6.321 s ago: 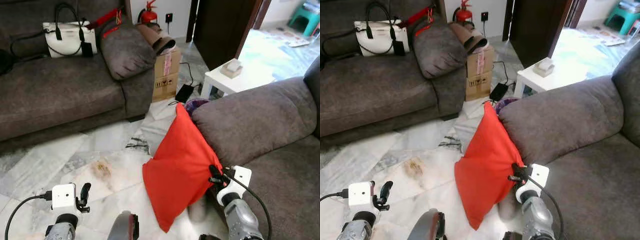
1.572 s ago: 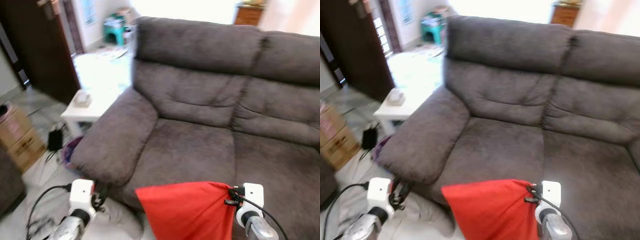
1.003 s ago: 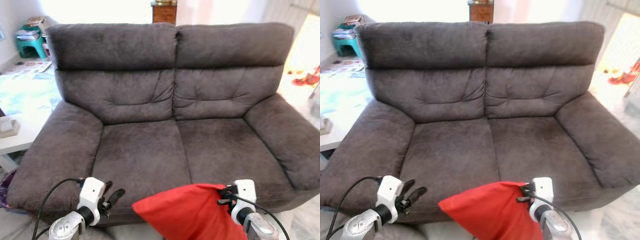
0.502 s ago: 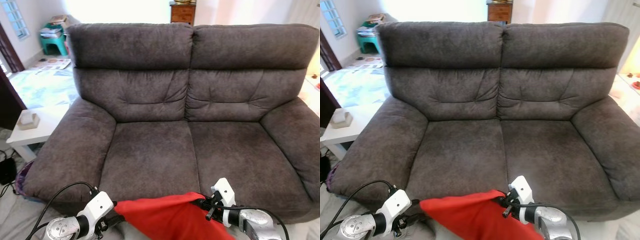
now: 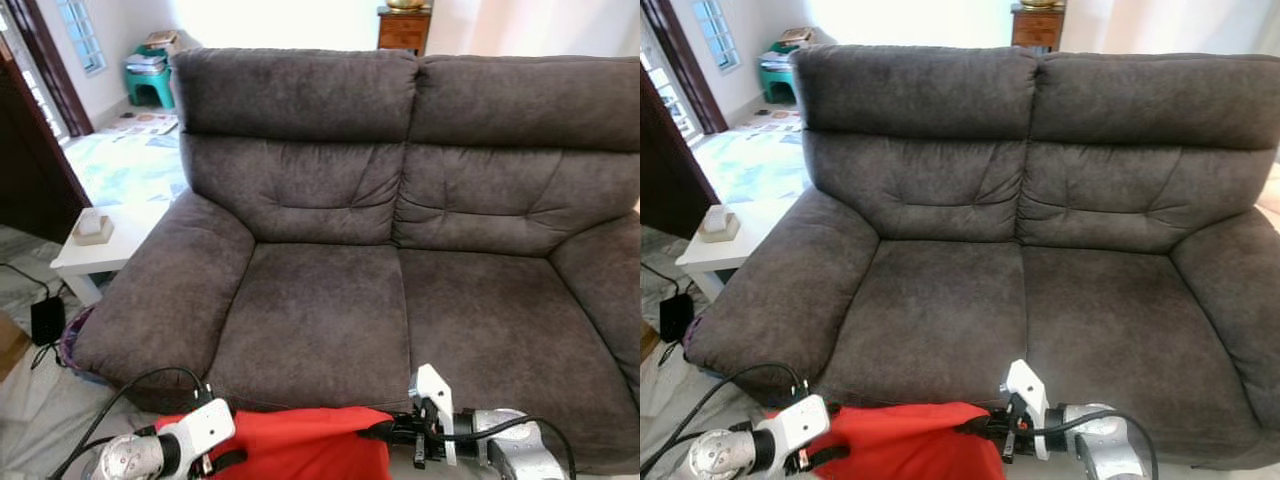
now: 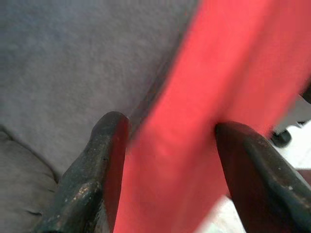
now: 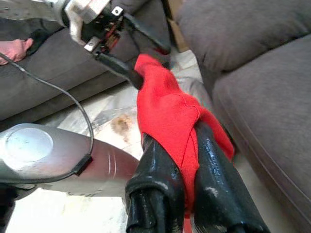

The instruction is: Move the pillow to the sofa from floor

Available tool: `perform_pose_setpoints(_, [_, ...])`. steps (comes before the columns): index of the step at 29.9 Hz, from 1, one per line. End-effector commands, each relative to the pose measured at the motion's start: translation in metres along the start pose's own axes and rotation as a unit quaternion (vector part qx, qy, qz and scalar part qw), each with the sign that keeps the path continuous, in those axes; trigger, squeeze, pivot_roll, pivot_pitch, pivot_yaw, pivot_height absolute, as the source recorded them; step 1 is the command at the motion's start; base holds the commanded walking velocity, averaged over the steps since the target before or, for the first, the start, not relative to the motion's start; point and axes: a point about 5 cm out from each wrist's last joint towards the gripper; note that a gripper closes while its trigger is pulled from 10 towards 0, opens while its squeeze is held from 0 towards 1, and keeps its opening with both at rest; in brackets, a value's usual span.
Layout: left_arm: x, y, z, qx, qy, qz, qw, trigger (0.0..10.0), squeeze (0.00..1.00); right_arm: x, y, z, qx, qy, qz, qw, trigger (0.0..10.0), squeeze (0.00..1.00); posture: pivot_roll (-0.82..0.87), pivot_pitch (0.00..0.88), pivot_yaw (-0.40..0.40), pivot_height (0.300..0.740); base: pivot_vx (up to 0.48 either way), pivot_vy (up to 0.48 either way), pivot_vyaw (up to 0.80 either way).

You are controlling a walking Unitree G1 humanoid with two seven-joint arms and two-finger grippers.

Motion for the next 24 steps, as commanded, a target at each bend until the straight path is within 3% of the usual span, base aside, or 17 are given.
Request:
perform_pose_setpoints(1, [-0.002, 0.002, -0.002, -0.003, 0.000, 0.004, 1.000, 10.0, 0.00, -0.001, 0.003, 0.017, -0.031, -0.028, 0.016, 0.999, 10.0, 0.00, 0.13, 0.021, 0.021, 0.740, 0.000, 0.000, 0.00])
perform_pose_setpoints(9, [0.001, -0.013, -0.013, 0.009, 0.029, -0.032, 0.999, 10.0, 0.00, -0.002, 0.021, 0.039, -0.055, -0.054, 0.058, 0.995, 10.0, 0.00, 0.12, 0.021, 0.024, 0.740, 0.000, 0.000, 0.00])
perform_pose_setpoints(24, [-0.001, -0.027, -0.017, -0.001, 0.013, -0.078, 0.997, 10.0, 0.00, -0.008, 0.028, 0.049, -0.068, -0.045, 0.061, 0.995, 10.0, 0.00, 0.12, 0.020, 0.012, 0.740, 0.000, 0.000, 0.00])
Point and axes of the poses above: a point about 5 cm out from each wrist's last joint towards the gripper, its own x axis pointing out of the wrist towards the gripper, its own z axis along the axis of the wrist's last joint, y = z × x, and after that the axes turned 14 degrees about x, right-handed
